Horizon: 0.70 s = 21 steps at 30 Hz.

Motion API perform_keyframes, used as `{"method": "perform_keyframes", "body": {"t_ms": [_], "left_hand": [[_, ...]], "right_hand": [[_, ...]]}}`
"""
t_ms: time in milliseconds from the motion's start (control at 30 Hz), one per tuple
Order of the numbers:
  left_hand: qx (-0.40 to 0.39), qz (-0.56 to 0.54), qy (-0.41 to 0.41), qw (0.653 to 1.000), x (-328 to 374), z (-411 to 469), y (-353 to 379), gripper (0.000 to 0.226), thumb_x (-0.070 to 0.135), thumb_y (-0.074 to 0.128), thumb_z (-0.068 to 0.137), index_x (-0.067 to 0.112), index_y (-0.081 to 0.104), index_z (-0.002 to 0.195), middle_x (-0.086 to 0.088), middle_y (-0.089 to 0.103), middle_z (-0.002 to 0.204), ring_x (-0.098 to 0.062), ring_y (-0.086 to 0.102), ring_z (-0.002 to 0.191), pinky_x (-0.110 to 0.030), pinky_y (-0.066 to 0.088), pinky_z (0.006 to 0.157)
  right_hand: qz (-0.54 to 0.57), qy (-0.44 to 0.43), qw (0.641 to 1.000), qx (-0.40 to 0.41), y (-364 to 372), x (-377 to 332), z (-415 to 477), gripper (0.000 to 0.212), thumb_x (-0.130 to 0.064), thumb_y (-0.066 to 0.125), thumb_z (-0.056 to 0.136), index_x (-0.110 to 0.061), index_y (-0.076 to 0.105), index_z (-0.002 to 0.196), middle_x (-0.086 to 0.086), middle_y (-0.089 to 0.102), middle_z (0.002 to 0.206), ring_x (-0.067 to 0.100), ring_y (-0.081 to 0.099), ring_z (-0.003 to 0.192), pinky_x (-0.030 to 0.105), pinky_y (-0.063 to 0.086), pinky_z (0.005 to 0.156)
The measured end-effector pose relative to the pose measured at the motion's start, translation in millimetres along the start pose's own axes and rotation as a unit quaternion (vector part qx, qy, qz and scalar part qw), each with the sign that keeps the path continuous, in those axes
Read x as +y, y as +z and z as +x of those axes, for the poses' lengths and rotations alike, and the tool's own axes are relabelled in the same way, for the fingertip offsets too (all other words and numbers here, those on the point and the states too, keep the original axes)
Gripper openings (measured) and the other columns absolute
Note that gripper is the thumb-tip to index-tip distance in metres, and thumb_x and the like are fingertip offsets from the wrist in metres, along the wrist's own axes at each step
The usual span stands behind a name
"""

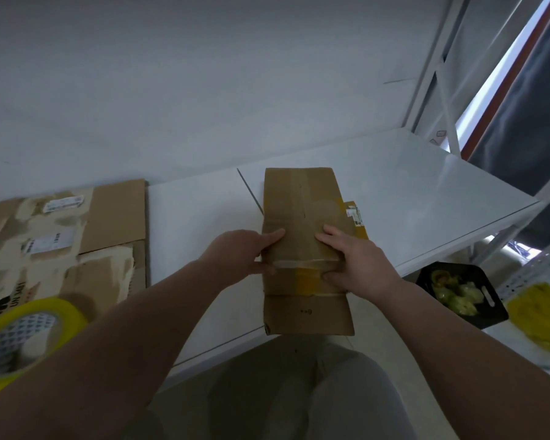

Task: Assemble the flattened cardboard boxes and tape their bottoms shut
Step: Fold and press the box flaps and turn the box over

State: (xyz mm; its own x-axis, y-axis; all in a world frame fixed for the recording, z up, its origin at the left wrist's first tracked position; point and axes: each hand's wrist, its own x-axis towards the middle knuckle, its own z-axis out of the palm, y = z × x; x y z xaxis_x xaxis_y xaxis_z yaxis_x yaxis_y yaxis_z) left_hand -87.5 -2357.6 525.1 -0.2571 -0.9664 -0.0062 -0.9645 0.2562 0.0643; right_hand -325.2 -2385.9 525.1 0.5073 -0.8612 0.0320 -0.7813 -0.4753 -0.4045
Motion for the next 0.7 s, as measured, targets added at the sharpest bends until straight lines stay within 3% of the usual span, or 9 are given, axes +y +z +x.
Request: {"method": "perform_keyframes", "body": {"t_ms": [133,333,467,567,633,700], "left_hand": [[0.047,0.055,0.005,0.997,7.6,-5.4,-1.2,0.065,0.051,0.042,0.095,0.032,0.014,0.151,0.001,0.056,0.121,-0.015,0.053,0.104,-0.028,0.047,0.082],[0.052,0.143,0.019,0.988,14.7,-11.9,-1.0,0.060,0.047,0.029,0.099,0.027,0.008,0.152,-0.001,0.048,0.131,-0.017,0.046,0.111,-0.029,0.043,0.086],[0.027,0.136,0.014,0.990,13.7,-15.5,-7.0,0.059,0.053,0.024,0.098,0.031,0.012,0.152,-0.001,0.044,0.135,-0.017,0.042,0.114,-0.029,0.042,0.088],[-0.009,0.107,0.030,0.994,11.0,-15.0,-23.9,0.068,0.067,0.031,0.089,0.034,0.029,0.148,0.000,0.034,0.143,-0.019,0.033,0.124,-0.033,0.038,0.098],[-0.011,0.018,0.027,0.999,14.8,-6.1,-35.0,0.061,0.065,0.034,0.089,0.029,0.054,0.134,0.002,0.041,0.143,-0.018,0.029,0.133,-0.036,0.031,0.108],[0.000,-0.056,0.015,0.998,22.7,7.1,-37.3,0.056,0.061,0.037,0.091,0.024,0.067,0.121,0.003,0.053,0.136,-0.015,0.031,0.136,-0.036,0.023,0.114]], "right_hand": [[0.000,0.001,1.000,-0.002,-1.5,-1.7,-0.5,0.079,-0.029,0.076,0.079,-0.032,0.034,0.146,-0.013,0.026,0.155,0.016,0.034,0.138,0.031,0.027,0.112],[0.052,0.014,0.997,-0.048,-7.5,0.9,1.5,0.094,-0.049,0.081,0.067,-0.033,0.033,0.147,-0.015,0.021,0.156,0.013,0.028,0.140,0.031,0.024,0.113],[0.088,0.030,0.992,-0.086,-18.1,-2.1,2.3,0.092,-0.079,0.049,0.064,-0.034,0.039,0.144,-0.017,0.022,0.155,0.014,0.027,0.141,0.036,0.026,0.115],[0.105,0.050,0.991,-0.064,-23.7,-5.0,9.3,0.070,-0.073,0.033,0.080,-0.030,0.057,0.131,-0.013,0.036,0.150,0.016,0.036,0.137,0.034,0.026,0.112],[0.065,0.037,0.996,-0.056,-24.2,-5.7,15.6,0.054,-0.061,0.038,0.090,-0.028,0.063,0.124,-0.008,0.041,0.148,0.016,0.041,0.133,0.032,0.029,0.108],[0.052,0.026,0.997,-0.041,-22.7,-6.4,18.0,0.046,-0.055,0.050,0.089,-0.027,0.064,0.123,-0.006,0.045,0.145,0.015,0.045,0.129,0.028,0.032,0.104]]}}
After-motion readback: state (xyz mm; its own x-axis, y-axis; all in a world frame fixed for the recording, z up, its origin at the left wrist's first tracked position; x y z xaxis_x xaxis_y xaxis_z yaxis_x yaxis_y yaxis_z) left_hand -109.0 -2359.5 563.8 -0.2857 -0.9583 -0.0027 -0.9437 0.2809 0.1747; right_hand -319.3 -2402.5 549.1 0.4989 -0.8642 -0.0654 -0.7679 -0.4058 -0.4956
